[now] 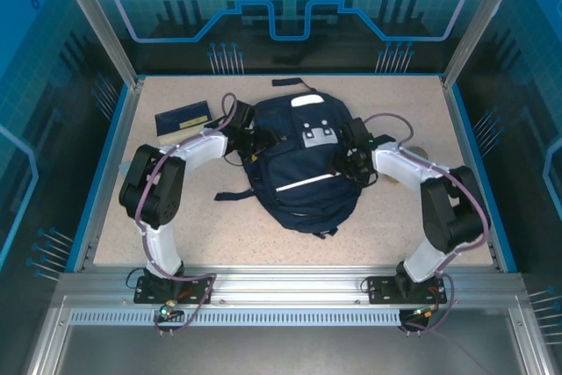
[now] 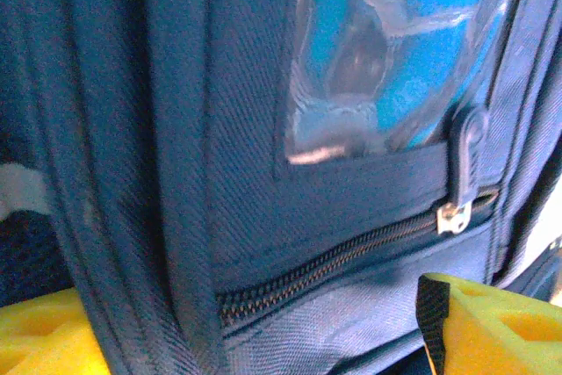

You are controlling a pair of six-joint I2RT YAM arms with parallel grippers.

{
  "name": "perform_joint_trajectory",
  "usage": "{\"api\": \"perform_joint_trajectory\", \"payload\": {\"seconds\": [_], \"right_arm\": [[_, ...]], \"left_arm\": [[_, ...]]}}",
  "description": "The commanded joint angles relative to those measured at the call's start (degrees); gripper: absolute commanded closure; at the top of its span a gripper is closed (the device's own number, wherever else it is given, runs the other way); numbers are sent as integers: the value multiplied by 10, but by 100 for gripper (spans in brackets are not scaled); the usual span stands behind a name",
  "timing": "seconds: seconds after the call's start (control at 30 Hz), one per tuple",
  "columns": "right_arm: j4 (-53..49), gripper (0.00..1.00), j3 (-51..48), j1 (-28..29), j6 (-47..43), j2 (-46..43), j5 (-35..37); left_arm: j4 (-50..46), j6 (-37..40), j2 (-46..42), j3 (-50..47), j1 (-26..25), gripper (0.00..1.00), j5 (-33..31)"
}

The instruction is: Pack books, pencil case, and school supplies into a backpack

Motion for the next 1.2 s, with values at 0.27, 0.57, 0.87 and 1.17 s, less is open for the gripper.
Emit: {"api": "perform_joint_trajectory", "payload": {"seconds": [0.27, 0.57, 0.87, 1.17], "right_arm": [[-55, 25, -34, -34, 23, -67, 41], [-60, 21, 5, -34, 6, -85, -10], [-56, 19, 12, -33, 11, -106, -37], [-65, 19, 16, -30, 29, -119, -45]], "left_arm": [[-76, 57, 6, 118, 14, 16, -38], [-125, 133, -44, 99, 132, 2, -128], [-138, 193, 17, 150, 253, 1, -104], [-109, 153, 103, 199, 317, 1, -58]]}}
